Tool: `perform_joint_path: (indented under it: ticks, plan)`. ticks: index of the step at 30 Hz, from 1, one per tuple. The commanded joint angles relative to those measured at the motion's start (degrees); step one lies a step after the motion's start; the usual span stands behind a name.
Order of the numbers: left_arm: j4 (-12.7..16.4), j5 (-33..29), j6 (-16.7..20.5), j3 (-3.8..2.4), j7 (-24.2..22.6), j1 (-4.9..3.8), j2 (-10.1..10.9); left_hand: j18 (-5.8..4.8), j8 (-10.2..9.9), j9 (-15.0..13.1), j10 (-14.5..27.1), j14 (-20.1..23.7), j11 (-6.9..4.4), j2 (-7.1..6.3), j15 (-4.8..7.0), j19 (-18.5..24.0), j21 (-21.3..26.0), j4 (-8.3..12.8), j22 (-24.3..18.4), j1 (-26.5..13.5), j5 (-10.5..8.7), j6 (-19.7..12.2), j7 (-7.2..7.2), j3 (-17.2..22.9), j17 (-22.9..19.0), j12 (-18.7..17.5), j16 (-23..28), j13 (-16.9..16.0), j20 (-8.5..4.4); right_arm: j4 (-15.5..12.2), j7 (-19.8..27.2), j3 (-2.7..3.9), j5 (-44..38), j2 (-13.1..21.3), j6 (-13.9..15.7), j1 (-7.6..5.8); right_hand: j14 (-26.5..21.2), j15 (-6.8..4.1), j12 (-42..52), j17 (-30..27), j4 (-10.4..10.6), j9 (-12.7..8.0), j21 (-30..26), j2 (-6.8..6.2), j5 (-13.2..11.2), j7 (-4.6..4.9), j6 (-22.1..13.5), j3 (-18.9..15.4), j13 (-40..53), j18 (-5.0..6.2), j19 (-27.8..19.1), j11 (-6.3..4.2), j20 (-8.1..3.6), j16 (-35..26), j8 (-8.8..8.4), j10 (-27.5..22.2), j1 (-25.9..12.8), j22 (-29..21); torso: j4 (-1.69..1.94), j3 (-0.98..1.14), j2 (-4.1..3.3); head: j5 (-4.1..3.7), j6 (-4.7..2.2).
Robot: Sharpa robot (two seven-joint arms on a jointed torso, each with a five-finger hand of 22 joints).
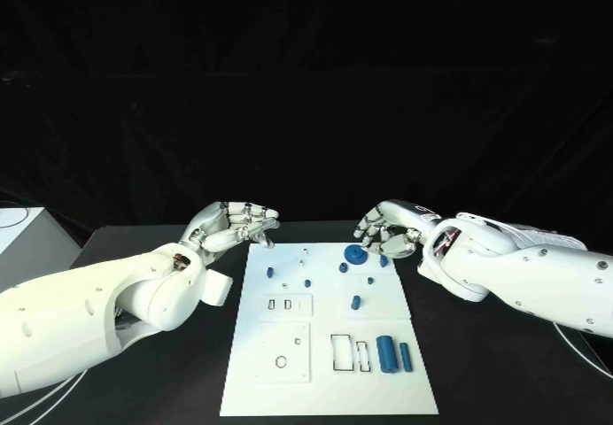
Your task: Assemble the parts on the task board
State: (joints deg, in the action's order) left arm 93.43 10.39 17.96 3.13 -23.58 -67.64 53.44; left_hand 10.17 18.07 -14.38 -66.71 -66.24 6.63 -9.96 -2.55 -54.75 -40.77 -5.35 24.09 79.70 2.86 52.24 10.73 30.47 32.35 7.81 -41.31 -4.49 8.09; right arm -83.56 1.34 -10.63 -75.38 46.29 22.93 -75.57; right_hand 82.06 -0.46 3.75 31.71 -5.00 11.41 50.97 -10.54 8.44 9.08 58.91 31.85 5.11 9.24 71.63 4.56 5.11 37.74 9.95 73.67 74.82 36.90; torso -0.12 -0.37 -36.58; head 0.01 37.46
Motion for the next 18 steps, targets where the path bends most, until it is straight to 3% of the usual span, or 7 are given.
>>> perform_joint_path:
  ticks: [1, 5, 8, 18]
  plan:
    - [1.9, 2.4, -3.9, -0.06, 2.5, -0.2, 0.9, 0.14, 0.3, -0.3, -0.5, -0.3, 0.03, -0.08, 0.14, 0.7, -1.7, 0.4, 1.1, -0.8, 0.09, 0.1, -0.03, 0.7, 1.0, -0.4, -1.5, -0.1, 0.03, -0.1, -5.2, 0.05, -9.5, -0.5, -1.9, -0.16, 0.7, -0.03, -0.2, 4.7, 0.7, 0.3, 7.2, -0.84, 0.4, 0.03, 0.2, 1.1, 0.0, -1.46, 2.0, -0.12, -0.21, 5.5, -0.65, 0.0, -0.4, 7.8, 0.37, -0.09, -1.74, -0.13, -0.62]
    - [3.5, 2.6, -4.3, -0.07, 3.0, -0.37, 1.9, 0.13, 0.3, -0.4, -0.4, -0.3, 0.04, -0.16, 0.1, 1.0, -2.3, 0.5, 1.6, -1.3, 0.12, -0.1, 0.05, 0.9, 1.3, -0.5, -1.9, -0.1, 0.02, 0.1, -6.6, 0.04, -12.0, -1.2, -2.2, -0.2, 1.5, 0.21, -0.2, 11.9, 1.2, 0.7, 12.3, -1.33, 0.4, 0.17, -0.2, 1.9, -0.3, -2.39, 3.8, 0.14, -0.04, 13.0, -1.11, -1.0, -0.6, 14.3, 0.75, -0.09, -2.65, -0.24, -0.81]
    - [4.2, 2.7, -4.4, -0.08, 3.2, -0.52, 2.3, 0.13, 0.3, -0.4, -0.3, -0.2, 0.09, -0.21, 0.07, 1.1, -2.6, 0.6, 1.8, -1.5, 0.11, -0.2, 0.08, 1.0, 1.5, -0.6, -2.2, -0.1, 0.04, 0.3, -7.7, 0.04, -13.9, -1.8, -2.3, -0.17, 1.5, 0.36, -0.3, 13.7, 1.5, 0.8, 13.9, -1.64, 0.4, 0.22, -0.5, 2.2, -0.5, -2.66, 4.2, 0.31, 0.04, 15.0, -1.3, -1.7, -0.7, 16.4, 1.01, -0.12, -3.1, -0.43, -0.99]
    - [5.6, 2.8, -4.6, -0.11, 3.7, -0.91, 3.3, 0.11, 0.2, -0.5, -0.2, -0.1, 0.17, -0.29, -0.02, 1.5, -3.1, 0.5, 2.1, -2.2, 0.1, -0.5, 0.15, 1.1, 1.7, -0.8, -2.6, -0.2, 0.11, 1.3, -11.0, -0.01, -18.1, -3.9, -3.1, 0.06, 2.2, 0.57, -0.3, 19.7, 2.5, 1.4, 17.7, -2.58, 0.1, 0.24, -1.0, 2.5, -0.9, -3.29, 5.6, 0.5, 0.3, 21.7, -1.69, -2.9, -1.5, 21.3, 1.26, -0.27, -4.42, -1.0, -1.35]
